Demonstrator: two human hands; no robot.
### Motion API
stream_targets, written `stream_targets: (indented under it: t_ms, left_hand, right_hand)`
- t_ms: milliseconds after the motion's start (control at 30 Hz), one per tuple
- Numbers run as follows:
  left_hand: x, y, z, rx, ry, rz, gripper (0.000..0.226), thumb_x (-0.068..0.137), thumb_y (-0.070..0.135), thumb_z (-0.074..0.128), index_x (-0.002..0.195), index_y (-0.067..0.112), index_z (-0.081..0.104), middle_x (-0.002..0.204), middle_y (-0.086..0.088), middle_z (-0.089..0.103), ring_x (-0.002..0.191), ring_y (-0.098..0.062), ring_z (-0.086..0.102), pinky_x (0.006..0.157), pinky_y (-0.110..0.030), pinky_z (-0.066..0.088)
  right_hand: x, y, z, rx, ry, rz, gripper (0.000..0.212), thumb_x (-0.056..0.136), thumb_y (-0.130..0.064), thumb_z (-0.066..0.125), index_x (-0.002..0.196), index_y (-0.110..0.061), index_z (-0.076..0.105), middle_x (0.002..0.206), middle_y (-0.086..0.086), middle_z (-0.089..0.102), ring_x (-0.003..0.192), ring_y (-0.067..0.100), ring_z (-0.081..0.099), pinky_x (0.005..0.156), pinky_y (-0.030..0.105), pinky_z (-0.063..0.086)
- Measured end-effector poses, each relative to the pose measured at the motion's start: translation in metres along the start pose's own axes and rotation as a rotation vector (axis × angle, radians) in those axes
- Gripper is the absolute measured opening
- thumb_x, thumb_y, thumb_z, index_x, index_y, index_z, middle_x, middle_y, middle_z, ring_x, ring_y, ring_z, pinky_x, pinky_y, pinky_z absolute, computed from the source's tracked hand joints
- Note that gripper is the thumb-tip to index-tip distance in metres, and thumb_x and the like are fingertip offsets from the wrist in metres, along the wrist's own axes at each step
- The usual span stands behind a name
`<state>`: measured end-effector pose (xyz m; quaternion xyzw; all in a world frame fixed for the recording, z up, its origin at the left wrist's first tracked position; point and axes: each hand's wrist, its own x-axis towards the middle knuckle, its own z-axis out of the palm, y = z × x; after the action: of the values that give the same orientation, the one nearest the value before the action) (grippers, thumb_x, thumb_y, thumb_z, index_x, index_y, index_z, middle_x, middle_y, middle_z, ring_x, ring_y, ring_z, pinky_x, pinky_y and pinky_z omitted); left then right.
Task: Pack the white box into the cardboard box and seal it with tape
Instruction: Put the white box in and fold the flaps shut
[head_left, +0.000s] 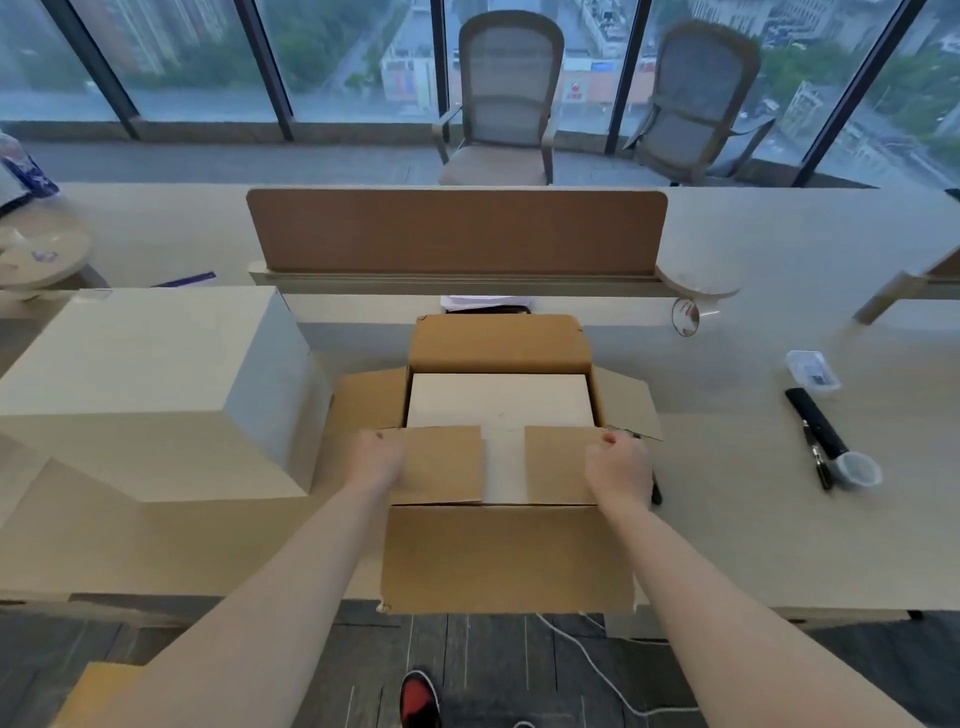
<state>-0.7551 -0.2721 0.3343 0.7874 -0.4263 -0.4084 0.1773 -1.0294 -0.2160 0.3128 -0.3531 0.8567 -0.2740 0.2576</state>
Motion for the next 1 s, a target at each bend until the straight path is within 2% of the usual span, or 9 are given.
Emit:
stream_targets:
  t_ms: [67,133,233,333,400,533,667,767,1000]
  left_hand:
    - [0.014,0.001,-0.001,-0.059,0.005,-0.034,0.037,0.096,0.013,0.048,0.13,-0.002,0.05,0.128,-0.017,0.054,0.122,-0.034,0.049,0.097,-0.035,0.038]
    - [0.022,0.003,-0.002,-0.135,0.023,-0.069,0.057,0.094,0.019,0.052,0.144,-0.002,0.034,0.142,-0.019,0.047,0.129,-0.035,0.045,0.102,-0.038,0.037]
    - [0.029,0.005,0.001,-0.256,0.051,-0.114,0.054,0.092,0.018,0.052,0.139,-0.006,0.036,0.134,-0.019,0.051,0.12,-0.037,0.05,0.096,-0.04,0.04]
    - [0.03,0.006,0.005,-0.408,0.131,-0.152,0.039,0.087,0.009,0.052,0.121,-0.01,0.049,0.106,-0.015,0.059,0.086,-0.031,0.053,0.067,-0.033,0.039]
    - [0.026,0.006,0.009,-0.455,0.184,-0.124,0.026,0.084,0.003,0.05,0.108,-0.006,0.052,0.094,-0.014,0.058,0.08,-0.033,0.055,0.058,-0.031,0.032]
    - [0.013,0.007,0.013,-0.392,0.153,0.056,0.021,0.088,0.002,0.043,0.103,0.008,0.057,0.097,-0.005,0.063,0.096,-0.032,0.058,0.074,-0.033,0.041]
    - [0.009,0.007,0.015,-0.179,0.016,0.158,0.047,0.095,0.002,0.037,0.133,0.019,0.059,0.134,-0.001,0.059,0.125,-0.026,0.051,0.103,-0.033,0.039]
    - [0.013,0.001,0.02,0.021,-0.091,0.205,0.053,0.091,0.003,0.037,0.139,0.017,0.053,0.143,-0.006,0.05,0.131,-0.028,0.045,0.111,-0.037,0.036]
    - [0.017,-0.013,0.025,0.139,-0.126,0.18,0.06,0.092,0.009,0.036,0.15,0.026,0.038,0.148,-0.006,0.04,0.132,-0.029,0.042,0.111,-0.042,0.037]
  right_hand:
    - [0.012,-0.007,0.002,0.111,-0.007,0.117,0.041,0.093,-0.017,0.049,0.133,-0.006,0.054,0.133,0.016,0.056,0.122,0.034,0.052,0.094,0.036,0.039]
    - [0.021,-0.013,0.006,0.195,-0.011,0.196,0.046,0.094,-0.018,0.051,0.138,-0.006,0.047,0.134,0.014,0.057,0.122,0.033,0.053,0.088,0.033,0.036]
    - [0.03,-0.019,0.006,0.314,0.008,0.292,0.055,0.095,-0.02,0.053,0.145,-0.004,0.038,0.137,0.014,0.053,0.122,0.033,0.051,0.089,0.033,0.035]
    - [0.031,-0.017,0.008,0.46,0.093,0.38,0.049,0.091,-0.02,0.054,0.136,-0.001,0.047,0.128,0.013,0.058,0.111,0.033,0.055,0.085,0.033,0.037]
    - [0.027,-0.013,0.01,0.51,0.115,0.401,0.054,0.091,-0.023,0.052,0.141,-0.005,0.046,0.135,0.013,0.057,0.118,0.034,0.054,0.09,0.035,0.039]
    - [0.014,-0.016,0.003,0.445,0.053,0.266,0.046,0.097,-0.014,0.044,0.142,-0.011,0.05,0.139,0.007,0.056,0.126,0.029,0.05,0.09,0.029,0.034]
    - [0.005,-0.016,0.002,0.286,-0.051,0.069,0.046,0.094,-0.009,0.042,0.136,-0.021,0.058,0.138,0.002,0.058,0.119,0.025,0.056,0.088,0.029,0.041]
    - [0.004,-0.01,0.009,0.103,-0.116,-0.045,0.043,0.1,-0.014,0.04,0.141,-0.015,0.054,0.157,0.0,0.035,0.14,0.021,0.038,0.111,0.035,0.031]
    - [0.01,-0.001,0.015,-0.2,-0.275,-0.143,0.055,0.101,-0.03,0.039,0.154,-0.017,0.032,0.166,-0.002,0.003,0.15,0.022,0.017,0.118,0.041,0.023]
